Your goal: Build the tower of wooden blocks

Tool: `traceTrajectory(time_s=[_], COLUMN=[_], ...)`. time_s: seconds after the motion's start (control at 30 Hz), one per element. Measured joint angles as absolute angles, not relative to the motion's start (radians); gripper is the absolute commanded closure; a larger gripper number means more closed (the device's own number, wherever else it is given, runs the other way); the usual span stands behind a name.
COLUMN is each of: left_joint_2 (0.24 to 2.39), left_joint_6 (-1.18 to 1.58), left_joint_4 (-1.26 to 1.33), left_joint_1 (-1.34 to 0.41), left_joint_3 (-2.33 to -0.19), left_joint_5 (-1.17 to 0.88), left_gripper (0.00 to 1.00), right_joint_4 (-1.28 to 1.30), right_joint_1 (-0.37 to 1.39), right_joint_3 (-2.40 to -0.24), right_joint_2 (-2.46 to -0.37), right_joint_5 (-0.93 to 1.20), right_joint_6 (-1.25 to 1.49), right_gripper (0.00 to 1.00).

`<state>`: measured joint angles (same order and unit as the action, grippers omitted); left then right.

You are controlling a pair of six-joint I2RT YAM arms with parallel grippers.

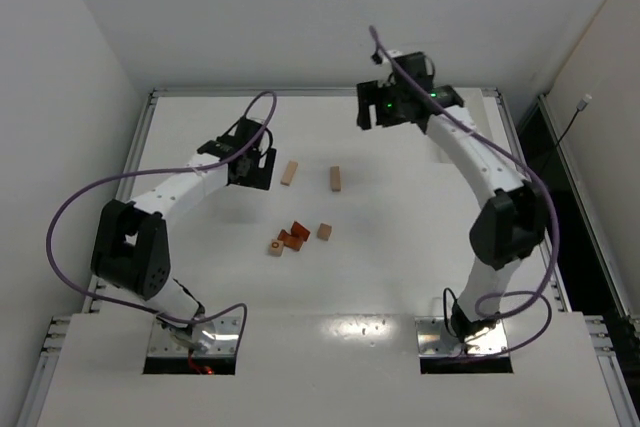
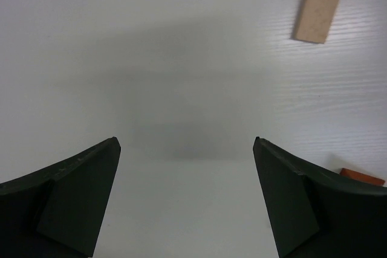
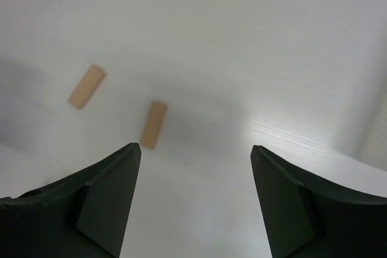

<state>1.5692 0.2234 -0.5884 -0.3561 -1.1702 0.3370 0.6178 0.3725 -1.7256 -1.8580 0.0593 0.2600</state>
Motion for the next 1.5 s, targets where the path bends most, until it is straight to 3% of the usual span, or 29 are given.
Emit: traceTrajectory(time_s=[0.27, 0.33, 0.43, 0.6, 0.93, 1.5], left_joint_2=[1.744, 1.816, 1.924, 2.083, 2.099, 2.145], left_joint_6=[0.221, 0.218, 0.213, 0.227, 0.25, 0.249], left_joint_4=[-0.59, -0.575, -0.582, -0.604, -0.635, -0.629], left_joint_1=[-0.42, -0.419, -0.415, -0.399, -0.38, -0.381], left_joint_3=[-1.362, -1.428, -1.537, -1.728, -1.71, -1.641], left_joint_5=[0.299, 0.266, 0.213, 0.141, 0.086, 0.017], left_gripper=[0.18, 0.28, 0.33, 0.33, 0.31, 0.43], right_joint_4=[0.626, 0.64, 0.675, 0.682, 0.682, 0.682], right_joint_1=[0.191, 0.172, 0.151, 0.142, 0.142, 0.142], right_joint_3=[-1.598, -1.547, -1.516, -1.528, -1.542, -1.542], right_joint_2=[-1.726, -1.731, -1.745, -1.752, -1.778, -1.785], right_joint_5=[0.026, 0.028, 0.031, 0.039, 0.051, 0.055], right_joint_6=[0.099, 0.085, 0.07, 0.038, 0.014, 0.006], right_gripper=[0.3, 0.3, 0.3, 0.3, 0.3, 0.3])
